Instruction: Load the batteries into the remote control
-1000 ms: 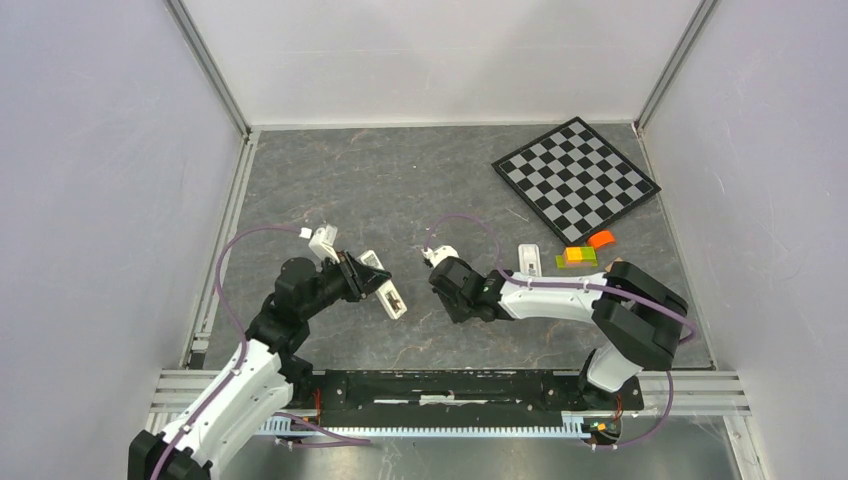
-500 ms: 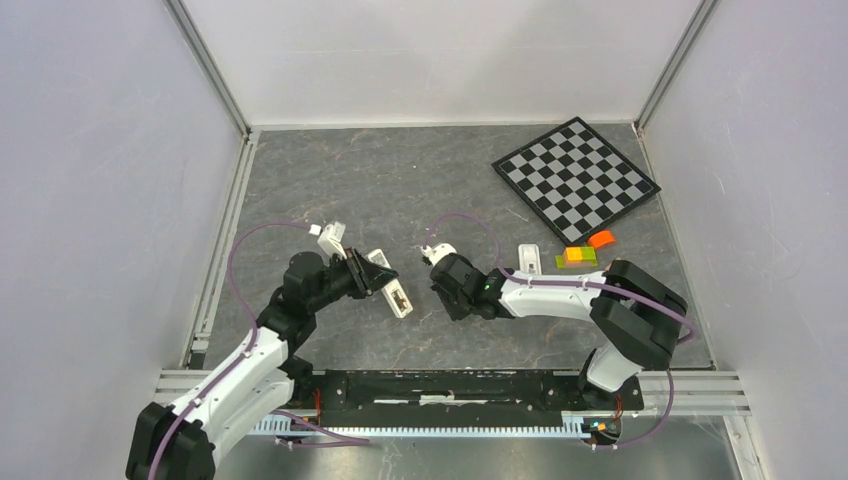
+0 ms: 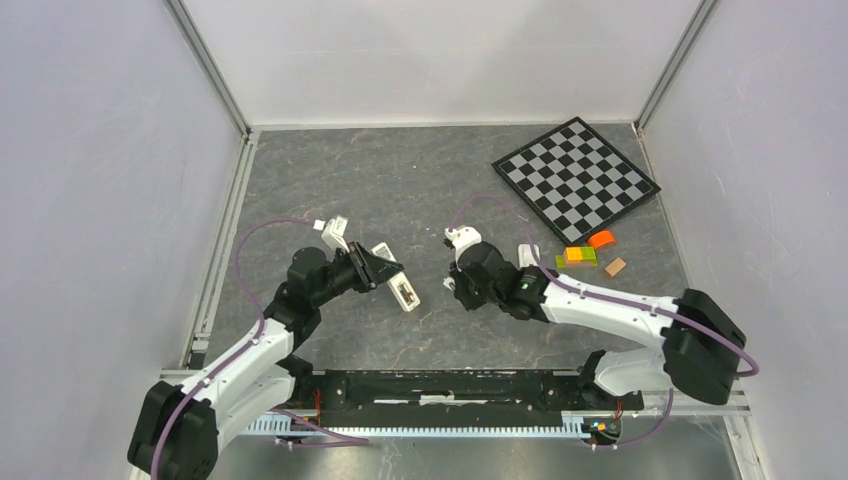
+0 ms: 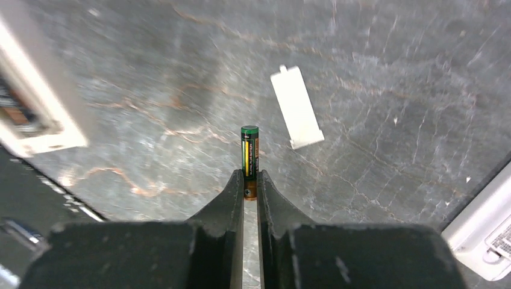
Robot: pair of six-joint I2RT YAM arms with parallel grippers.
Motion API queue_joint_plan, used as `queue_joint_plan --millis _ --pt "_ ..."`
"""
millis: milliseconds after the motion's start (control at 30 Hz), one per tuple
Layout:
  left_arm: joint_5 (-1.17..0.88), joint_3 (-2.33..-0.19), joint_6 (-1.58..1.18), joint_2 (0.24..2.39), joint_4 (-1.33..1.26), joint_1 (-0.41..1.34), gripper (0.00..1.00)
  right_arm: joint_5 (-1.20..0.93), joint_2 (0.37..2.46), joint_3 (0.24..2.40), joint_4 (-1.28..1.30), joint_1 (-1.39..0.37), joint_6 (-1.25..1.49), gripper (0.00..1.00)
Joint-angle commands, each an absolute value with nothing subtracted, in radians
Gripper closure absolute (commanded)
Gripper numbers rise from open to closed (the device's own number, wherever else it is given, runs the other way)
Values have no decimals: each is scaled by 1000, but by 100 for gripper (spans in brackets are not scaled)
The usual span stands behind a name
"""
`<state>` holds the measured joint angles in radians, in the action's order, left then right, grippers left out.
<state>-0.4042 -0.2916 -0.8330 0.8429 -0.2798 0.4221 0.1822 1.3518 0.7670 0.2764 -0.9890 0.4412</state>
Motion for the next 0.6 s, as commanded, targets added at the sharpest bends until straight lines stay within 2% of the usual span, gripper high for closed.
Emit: queue_joint_plan --millis 0,567 --pt "-431 -317 -932 875 -433 420 98 139 1274 842 237 -988 447 91" --pt "-451 -319 -1044 927 -530 421 98 -82 1272 953 212 -988 448 87"
